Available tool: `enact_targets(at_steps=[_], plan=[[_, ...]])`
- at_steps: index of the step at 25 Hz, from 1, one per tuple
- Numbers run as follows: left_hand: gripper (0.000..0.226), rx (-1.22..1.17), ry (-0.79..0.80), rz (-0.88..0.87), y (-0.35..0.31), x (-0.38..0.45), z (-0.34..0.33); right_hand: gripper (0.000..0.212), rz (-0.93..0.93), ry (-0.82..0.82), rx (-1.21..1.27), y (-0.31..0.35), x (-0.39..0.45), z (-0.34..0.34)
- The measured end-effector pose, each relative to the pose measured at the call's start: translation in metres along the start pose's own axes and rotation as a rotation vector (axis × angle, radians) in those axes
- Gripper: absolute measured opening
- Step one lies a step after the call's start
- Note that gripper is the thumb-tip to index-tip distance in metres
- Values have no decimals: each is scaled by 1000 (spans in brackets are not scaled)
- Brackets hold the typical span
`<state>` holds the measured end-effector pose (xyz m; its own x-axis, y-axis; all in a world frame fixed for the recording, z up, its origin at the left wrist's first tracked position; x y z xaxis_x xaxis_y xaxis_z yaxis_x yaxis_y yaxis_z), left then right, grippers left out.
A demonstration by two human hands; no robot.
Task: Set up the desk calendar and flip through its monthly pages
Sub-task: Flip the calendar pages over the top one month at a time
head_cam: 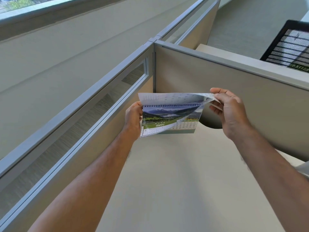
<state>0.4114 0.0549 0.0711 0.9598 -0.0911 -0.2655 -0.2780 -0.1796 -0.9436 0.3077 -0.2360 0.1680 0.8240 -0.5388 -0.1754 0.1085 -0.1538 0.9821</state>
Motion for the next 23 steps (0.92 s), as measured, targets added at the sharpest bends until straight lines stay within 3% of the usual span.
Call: enact_targets(at_steps=[5,9,14,20,23], plan=[[29,-17,4,1,6,3,0,20,17,-31,-55,-4,4,-4],[24,68,-40,-22,4,5,2,40,20,44,-14,-8,10,-16],[16,23,-63,-58,7,7,5,43,36,116,-35,-22,20,-28],[16,14,-122,-35,5,4,3,47,199,111,-522,-49,26,-25],[18,-10,-168,7,5,3,3,47,277,95,-602,-55,26,-23]])
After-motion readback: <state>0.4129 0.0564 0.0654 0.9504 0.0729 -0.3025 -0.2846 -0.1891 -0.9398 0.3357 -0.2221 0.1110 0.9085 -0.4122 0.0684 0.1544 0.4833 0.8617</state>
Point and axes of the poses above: each hand's wrist, its own x-axis towards the middle knuckle, its own z-axis out of the back of the hand, y = z × x, the point moved 8 cm from there along x, towards the middle knuckle, and after that the axes turned 1 degree about -z, right-handed, at the moved point
